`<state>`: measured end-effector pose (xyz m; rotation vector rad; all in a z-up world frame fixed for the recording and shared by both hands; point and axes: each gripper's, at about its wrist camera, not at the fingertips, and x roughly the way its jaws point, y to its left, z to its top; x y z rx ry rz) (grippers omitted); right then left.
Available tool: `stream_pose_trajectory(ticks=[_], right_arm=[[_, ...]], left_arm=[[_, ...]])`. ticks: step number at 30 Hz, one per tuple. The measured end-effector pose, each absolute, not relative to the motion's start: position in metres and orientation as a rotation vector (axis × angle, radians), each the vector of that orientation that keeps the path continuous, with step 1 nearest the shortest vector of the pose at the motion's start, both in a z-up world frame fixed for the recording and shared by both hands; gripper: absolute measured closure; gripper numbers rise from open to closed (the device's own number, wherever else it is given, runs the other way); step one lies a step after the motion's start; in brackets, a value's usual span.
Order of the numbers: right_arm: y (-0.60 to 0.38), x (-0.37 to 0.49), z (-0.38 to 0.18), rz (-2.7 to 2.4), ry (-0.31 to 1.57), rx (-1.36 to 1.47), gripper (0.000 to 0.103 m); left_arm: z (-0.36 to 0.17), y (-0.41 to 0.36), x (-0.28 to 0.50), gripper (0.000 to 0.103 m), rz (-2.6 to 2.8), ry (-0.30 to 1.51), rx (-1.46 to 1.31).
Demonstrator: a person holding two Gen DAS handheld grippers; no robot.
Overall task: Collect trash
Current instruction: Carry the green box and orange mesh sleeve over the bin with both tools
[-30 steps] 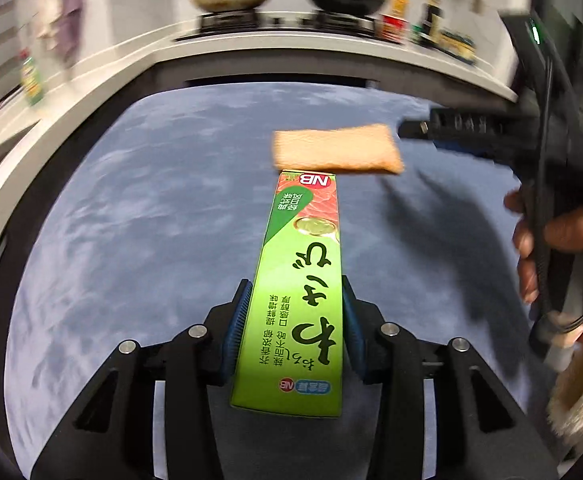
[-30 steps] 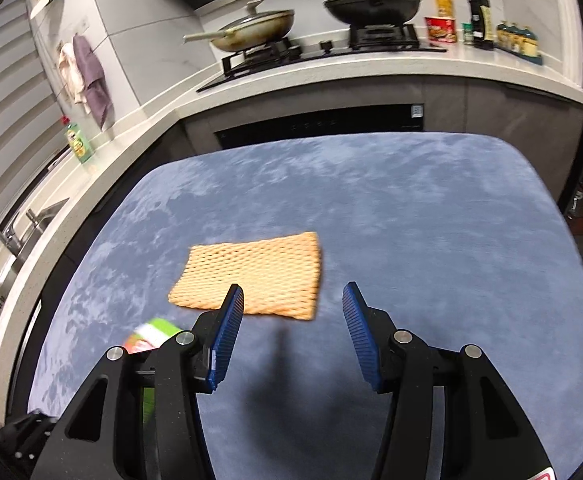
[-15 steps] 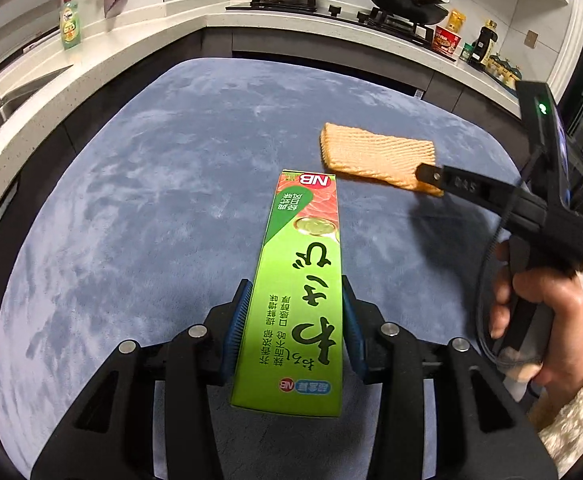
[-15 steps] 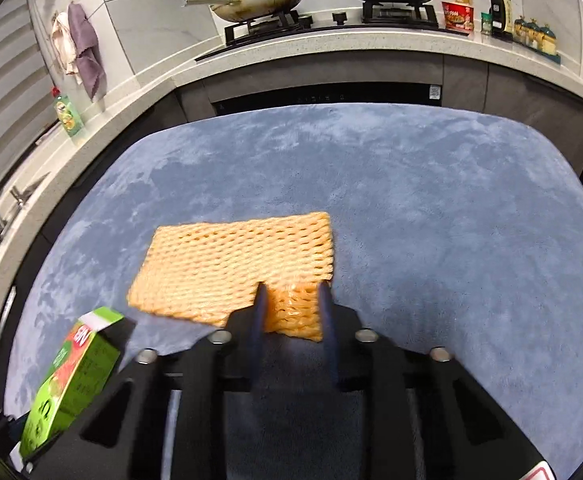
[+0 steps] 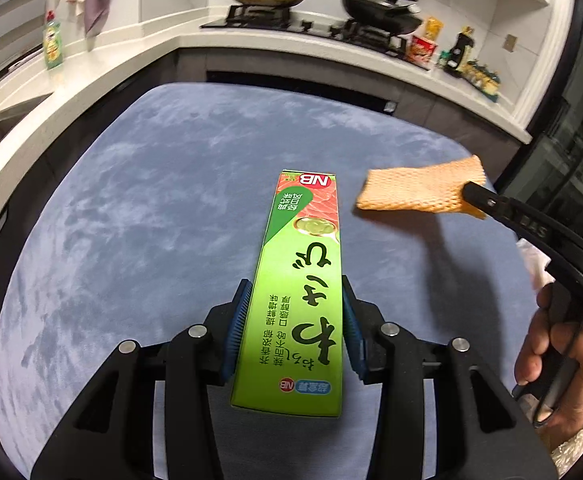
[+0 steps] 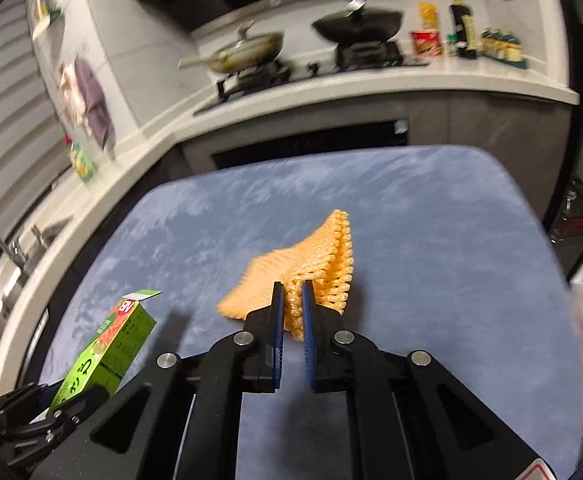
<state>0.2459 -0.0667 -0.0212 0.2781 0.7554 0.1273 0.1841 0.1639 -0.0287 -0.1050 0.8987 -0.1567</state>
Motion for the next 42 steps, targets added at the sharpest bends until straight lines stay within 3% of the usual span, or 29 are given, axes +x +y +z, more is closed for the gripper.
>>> stream_pose_trajectory(ticks=[8,16,29,42], right_arm=[[-0.143,0.2,0.034,0.028,0.614,0.31,0.094],[-0.232,0.154,0.064,-0.132,0.515,0.324,0.094],[-0.359,0.086,0.046,-0.396,0.507,0.375,0.094],[-0.426,0.068,-0.012,-0.509,0.592,0.485,0.094]], left_arm=[[0.005,0.103,0.185,0.063,-0.276,0.853,-0.101],[0.033,-0.01,0.181,0.063,-0.485,0.82,-0.027],[0.022,-0.189,0.152,0.063,-0.775,0.834,0.134],[-0.019,-0.273,0.151,0.063,-0.788,0.88,0.283]])
